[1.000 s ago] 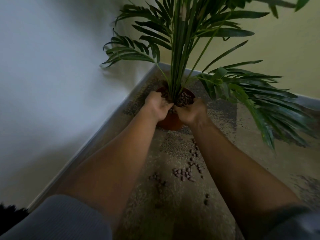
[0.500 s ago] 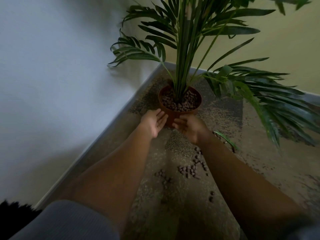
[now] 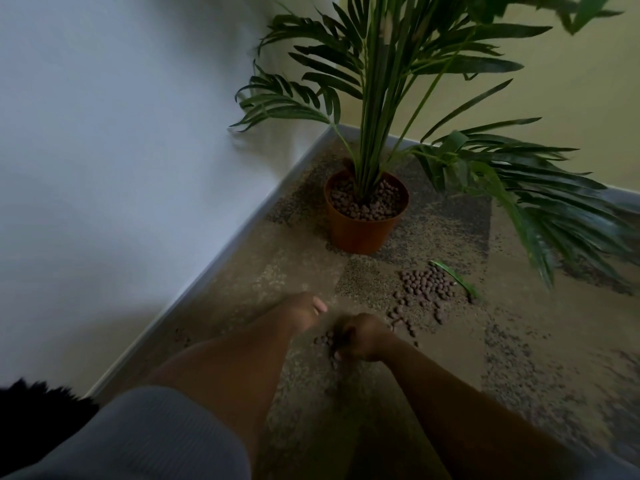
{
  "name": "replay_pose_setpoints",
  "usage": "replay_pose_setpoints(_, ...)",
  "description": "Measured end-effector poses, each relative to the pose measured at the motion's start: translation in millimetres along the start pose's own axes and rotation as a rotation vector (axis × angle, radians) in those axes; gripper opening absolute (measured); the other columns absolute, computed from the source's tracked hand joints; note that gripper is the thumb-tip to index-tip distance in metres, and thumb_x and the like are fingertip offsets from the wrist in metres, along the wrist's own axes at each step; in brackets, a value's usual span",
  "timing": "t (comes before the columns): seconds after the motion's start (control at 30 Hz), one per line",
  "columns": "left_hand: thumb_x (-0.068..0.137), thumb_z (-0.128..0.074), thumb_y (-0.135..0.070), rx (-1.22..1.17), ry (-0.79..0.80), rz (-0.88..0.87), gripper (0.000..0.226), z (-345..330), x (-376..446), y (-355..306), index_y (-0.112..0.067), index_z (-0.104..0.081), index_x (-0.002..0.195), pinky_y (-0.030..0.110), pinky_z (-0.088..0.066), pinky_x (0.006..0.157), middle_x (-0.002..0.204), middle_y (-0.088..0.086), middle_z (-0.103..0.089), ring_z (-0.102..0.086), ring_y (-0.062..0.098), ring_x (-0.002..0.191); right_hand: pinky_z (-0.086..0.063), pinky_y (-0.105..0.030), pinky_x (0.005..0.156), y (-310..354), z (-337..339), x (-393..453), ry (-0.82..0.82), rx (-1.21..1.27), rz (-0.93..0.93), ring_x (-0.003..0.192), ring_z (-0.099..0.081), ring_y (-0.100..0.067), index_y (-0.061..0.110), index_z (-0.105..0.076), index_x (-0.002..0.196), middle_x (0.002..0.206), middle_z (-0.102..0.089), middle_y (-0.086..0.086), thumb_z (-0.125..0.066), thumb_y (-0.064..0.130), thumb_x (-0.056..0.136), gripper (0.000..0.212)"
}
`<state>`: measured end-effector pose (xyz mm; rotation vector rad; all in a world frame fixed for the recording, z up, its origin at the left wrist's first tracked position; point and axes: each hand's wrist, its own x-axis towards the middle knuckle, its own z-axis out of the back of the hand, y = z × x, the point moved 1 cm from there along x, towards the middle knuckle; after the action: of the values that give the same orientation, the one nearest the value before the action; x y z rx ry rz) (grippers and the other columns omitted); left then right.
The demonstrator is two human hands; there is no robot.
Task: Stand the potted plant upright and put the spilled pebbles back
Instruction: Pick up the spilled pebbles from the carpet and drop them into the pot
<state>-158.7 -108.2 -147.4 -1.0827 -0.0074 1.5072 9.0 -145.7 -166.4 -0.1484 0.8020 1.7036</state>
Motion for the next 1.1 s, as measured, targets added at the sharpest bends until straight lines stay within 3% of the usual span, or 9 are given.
replay_pose_setpoints(0.1, 0.089, -0.063, -0.008, 0.067, 0.025, -0.066, 0.036, -11, -6, 6, -0.023, -0.061, 0.121, 0.028, -0.054, 0.077, 0.120, 0.005, -0.059, -0.059, 0.018, 0.100, -0.047, -0.028, 0.089, 2, -13, -3, -0.011, -0.043, -0.008, 0.112, -0.057, -0.023, 0.019, -0.064, 0.121, 0.125, -0.055, -0.005, -0.081, 0.042, 0.070, 0.058)
replay_pose_setpoints(0.2, 0.078, -0.072, 0.001, 0.200, 0.088, -0.107, 0.060, -18, -7, 10, -0.026, -0.056, 0.129, 0.026, -0.054, 0.073, 0.125, 0.002, -0.055, -0.059, 0.020, 0.106, -0.045, -0.033, 0.099, 3, -21, -3, -0.010, -0.104, 0.033, 0.120, -0.052, -0.027, 0.020, -0.058, 0.129, 0.139, -0.043, -0.008, -0.081, 0.045, 0.068, 0.070)
replay_pose_setpoints(0.43, 0.070, -0.081, -0.001, 0.305, 0.151, -0.106, 0.073, -26, -4, 11, -0.023, -0.052, 0.133, 0.029, -0.052, 0.080, 0.130, 0.008, -0.057, -0.061, 0.026, 0.111, -0.042, -0.028, 0.098, 7, -32, -8, -0.079, -0.046, 0.114, 0.118, -0.052, -0.028, 0.014, -0.068, 0.117, 0.136, -0.048, -0.013, -0.066, 0.026, 0.085, 0.034)
replay_pose_setpoints(0.6, 0.068, -0.085, -0.013, 0.423, 0.106, -0.182, 0.065, -28, -3, 13, -0.022, -0.058, 0.126, 0.026, -0.046, 0.080, 0.124, 0.004, -0.056, -0.060, 0.023, 0.106, -0.041, -0.027, 0.097, 9, -30, -8, -0.128, -0.007, 0.137, 0.115, -0.053, -0.027, 0.012, -0.068, 0.116, 0.129, -0.054, -0.013, -0.063, 0.026, 0.088, 0.032)
replay_pose_setpoints(0.77, 0.065, -0.086, -0.015, 0.466, 0.103, -0.215, 0.043, -31, -1, 13, -0.020, -0.065, 0.102, 0.026, -0.048, 0.073, 0.110, 0.003, -0.066, -0.064, 0.020, 0.093, -0.044, -0.029, 0.094, 14, -30, -7, -0.200, -0.004, 0.134, 0.110, -0.056, -0.028, 0.013, -0.065, 0.121, 0.123, -0.057, -0.013, -0.060, 0.032, 0.090, 0.037)
replay_pose_setpoints(0.93, 0.065, -0.087, -0.017, 0.452, 0.102, -0.227, 0.052, -33, 1, 13, -0.021, -0.063, 0.111, 0.028, -0.048, 0.075, 0.110, 0.002, -0.064, -0.063, 0.020, 0.094, -0.042, -0.027, 0.096, 15, -32, -6, -0.168, 0.028, 0.100, 0.115, -0.055, -0.027, 0.012, -0.067, 0.121, 0.128, -0.056, -0.013, -0.058, 0.029, 0.092, 0.035)
replay_pose_setpoints(1.1, 0.067, -0.081, -0.016, 0.517, 0.085, -0.209, 0.033, -35, 2, 12, -0.025, -0.065, 0.095, 0.026, -0.044, 0.068, 0.100, 0.002, -0.065, -0.061, 0.020, 0.086, -0.041, -0.027, 0.098, 14, -32, -6, -0.160, 0.015, 0.110, 0.116, -0.053, -0.029, 0.014, -0.066, 0.122, 0.129, -0.055, -0.013, -0.063, 0.028, 0.089, 0.036)
